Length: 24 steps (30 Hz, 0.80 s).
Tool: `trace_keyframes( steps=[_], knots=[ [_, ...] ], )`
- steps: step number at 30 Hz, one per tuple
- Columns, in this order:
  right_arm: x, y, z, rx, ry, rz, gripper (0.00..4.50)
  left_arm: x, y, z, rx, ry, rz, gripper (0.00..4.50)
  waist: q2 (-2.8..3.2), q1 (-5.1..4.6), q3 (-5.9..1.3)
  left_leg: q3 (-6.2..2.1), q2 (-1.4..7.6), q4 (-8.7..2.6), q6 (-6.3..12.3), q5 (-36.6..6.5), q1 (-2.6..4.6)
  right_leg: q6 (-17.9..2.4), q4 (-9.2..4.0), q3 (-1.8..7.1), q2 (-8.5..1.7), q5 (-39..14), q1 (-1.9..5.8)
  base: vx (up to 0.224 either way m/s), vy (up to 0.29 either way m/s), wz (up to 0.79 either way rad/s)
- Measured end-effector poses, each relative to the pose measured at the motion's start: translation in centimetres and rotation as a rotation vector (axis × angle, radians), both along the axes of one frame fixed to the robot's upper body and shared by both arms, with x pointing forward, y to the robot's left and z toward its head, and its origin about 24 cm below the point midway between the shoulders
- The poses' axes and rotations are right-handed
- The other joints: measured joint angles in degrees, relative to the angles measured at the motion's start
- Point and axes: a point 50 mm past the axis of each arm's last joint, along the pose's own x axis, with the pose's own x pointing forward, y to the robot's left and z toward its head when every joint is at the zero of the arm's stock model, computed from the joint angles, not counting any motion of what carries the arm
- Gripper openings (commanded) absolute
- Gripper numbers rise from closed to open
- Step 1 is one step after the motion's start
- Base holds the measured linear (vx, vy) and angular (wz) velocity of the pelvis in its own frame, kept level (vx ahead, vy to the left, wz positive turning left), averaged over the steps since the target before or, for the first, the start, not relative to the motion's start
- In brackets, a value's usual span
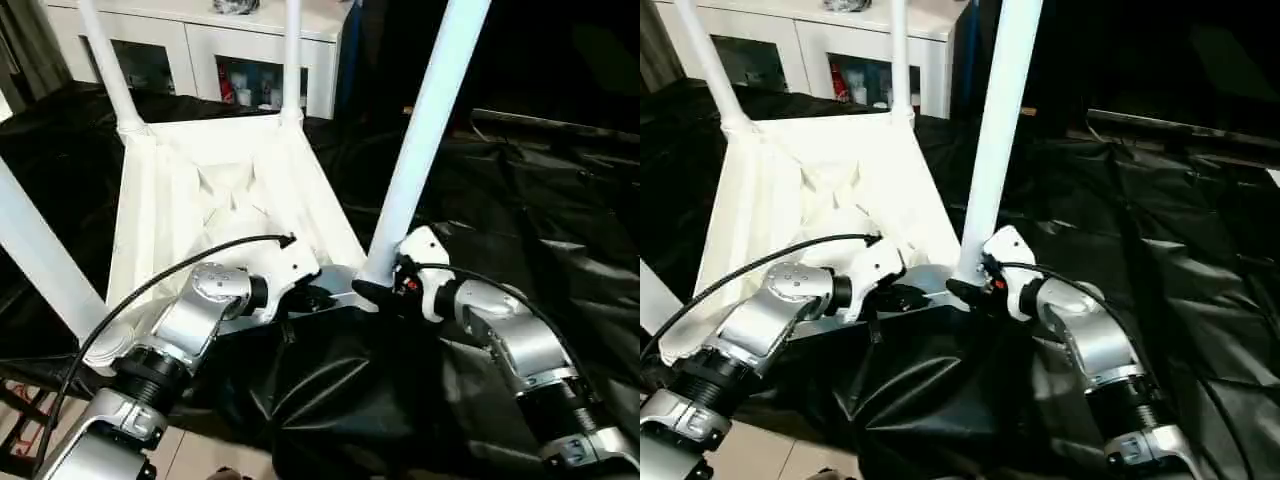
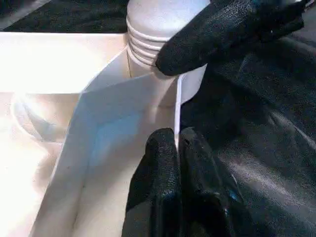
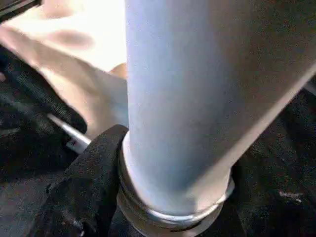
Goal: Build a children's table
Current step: Rotate leg to tighten
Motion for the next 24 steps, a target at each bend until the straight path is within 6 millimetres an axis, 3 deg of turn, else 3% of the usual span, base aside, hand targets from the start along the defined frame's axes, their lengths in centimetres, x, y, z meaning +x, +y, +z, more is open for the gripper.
trace_keyframes(
  steps=[4,5,7,8,9,10,11,12,13,15,17,20,21,24],
  knots=[
    [1.4,1.5,-0.5,0.018,-0.007,-0.226,2.74,1.1,-1.6,-0.2,-0.008,-0.011,0.128,0.00,0.16,-0.86,0.02,-0.15,-0.02,-0.06,0.00,-0.01,0.06,0.01,-0.79,-0.53,-0.10,0.00,0.15,0.000,0.000,0.00],
    [1.8,1.9,-0.5,0.023,-0.007,-0.304,2.74,1.4,-2.2,-0.3,-0.012,-0.013,0.164,0.00,0.44,-1.23,0.11,-0.31,0.06,-0.10,0.01,-0.01,0.07,0.01,-1.31,-1.22,-0.29,-0.01,0.45,0.000,0.000,0.00],
    [2.5,2.3,-0.5,0.008,-0.010,-0.417,2.74,1.7,-3.6,-0.5,-0.023,-0.014,0.222,0.00,1.62,-2.00,0.43,-1.11,0.46,-0.25,0.12,-0.09,0.25,0.01,-3.29,-3.04,-0.35,-0.01,1.74,-0.011,0.030,-0.05],
    [2.7,2.5,-0.6,0.003,-0.008,-0.447,3.08,1.7,-3.9,-0.6,-0.027,-0.012,0.239,0.00,1.90,-2.20,0.60,-1.36,0.46,-0.52,0.13,-0.10,0.51,-0.01,-3.92,-3.38,-0.32,-0.03,2.28,-0.050,0.041,-0.04],
    [2.9,2.6,-0.5,0.001,-0.009,-0.472,3.29,1.9,-4.2,-0.6,-0.027,-0.015,0.250,0.00,2.05,-2.18,1.02,-1.32,0.44,-0.77,0.14,-0.11,0.59,-0.29,-2.98,-3.15,-0.31,-0.37,2.64,-0.050,0.041,-0.04],
    [2.9,2.7,-0.6,0.001,-0.009,-0.477,3.43,1.9,-4.2,-0.6,-0.027,-0.016,0.252,0.00,1.76,-1.85,1.24,-0.83,0.36,-0.78,0.13,-0.11,0.90,-0.88,-0.68,-2.44,-0.35,-1.58,2.61,-0.051,-0.025,0.14],
    [2.9,2.7,-0.6,0.004,-0.008,-0.476,3.46,1.9,-4.2,-0.6,-0.025,-0.017,0.252,0.00,0.85,-1.43,1.39,0.47,0.29,-0.76,0.13,-0.11,1.69,-0.72,1.40,-0.85,-0.39,-2.32,2.54,0.046,-0.085,0.16],
    [2.9,2.8,-0.5,0.010,-0.008,-0.471,3.46,1.9,-4.2,-0.6,-0.024,-0.024,0.250,0.00,0.08,-1.14,1.56,0.79,-0.29,0.19,-0.13,-0.55,2.50,0.03,2.00,0.03,-0.29,-2.19,1.69,0.046,-0.085,0.16],
    [2.9,2.9,-0.5,0.013,-0.009,-0.467,3.53,1.9,-4.2,-0.6,-0.026,-0.023,0.247,0.00,-0.01,-0.68,1.59,0.46,-0.35,0.95,-0.10,-2.15,2.32,0.03,1.86,-0.26,-0.44,-2.20,1.56,0.090,-0.068,-0.16],
    [3.0,2.9,-0.2,0.020,-0.019,-0.455,3.86,1.9,-4.1,-0.4,-0.033,-0.027,0.233,0.00,1.16,0.17,1.21,-1.75,-0.85,0.99,0.14,-2.49,1.46,0.03,0.49,-2.91,-0.86,-2.20,1.76,0.084,0.005,-0.33],
    [3.0,2.9,-0.1,0.028,-0.026,-0.436,3.98,1.8,-4.0,-0.3,-0.042,-0.036,0.228,0.00,1.34,0.12,1.07,-2.05,-0.50,-0.02,-0.47,-2.10,1.15,-0.05,-0.94,-3.74,-0.76,-2.15,1.78,0.031,0.014,-0.09],
    [2.9,2.3,0.3,0.013,-0.040,-0.359,4.23,1.6,-3.4,0.0,-0.054,-0.060,0.185,0.00,1.30,0.14,1.08,-1.45,-0.61,-0.03,-0.38,-1.83,1.13,-0.74,-1.06,-2.85,-0.76,-0.92,1.71,0.000,0.000,0.00],
    [2.7,2.0,0.5,0.004,-0.045,-0.316,4.31,1.4,-3.2,0.0,-0.060,-0.057,0.156,0.00,1.30,0.21,1.08,-1.22,-0.63,-0.01,-0.37,-1.84,1.47,-0.79,-0.99,-2.62,-0.79,-0.75,1.72,0.000,0.000,0.00],
    [2.2,0.7,1.1,-0.031,-0.055,-0.187,4.46,0.8,-2.1,0.1,-0.064,-0.055,0.091,0.00,1.30,0.38,1.08,-0.98,-0.59,-0.15,-0.37,-1.84,1.40,-0.79,-0.87,-2.38,-0.79,-0.34,1.71,0.000,0.000,0.00]
  ],
)
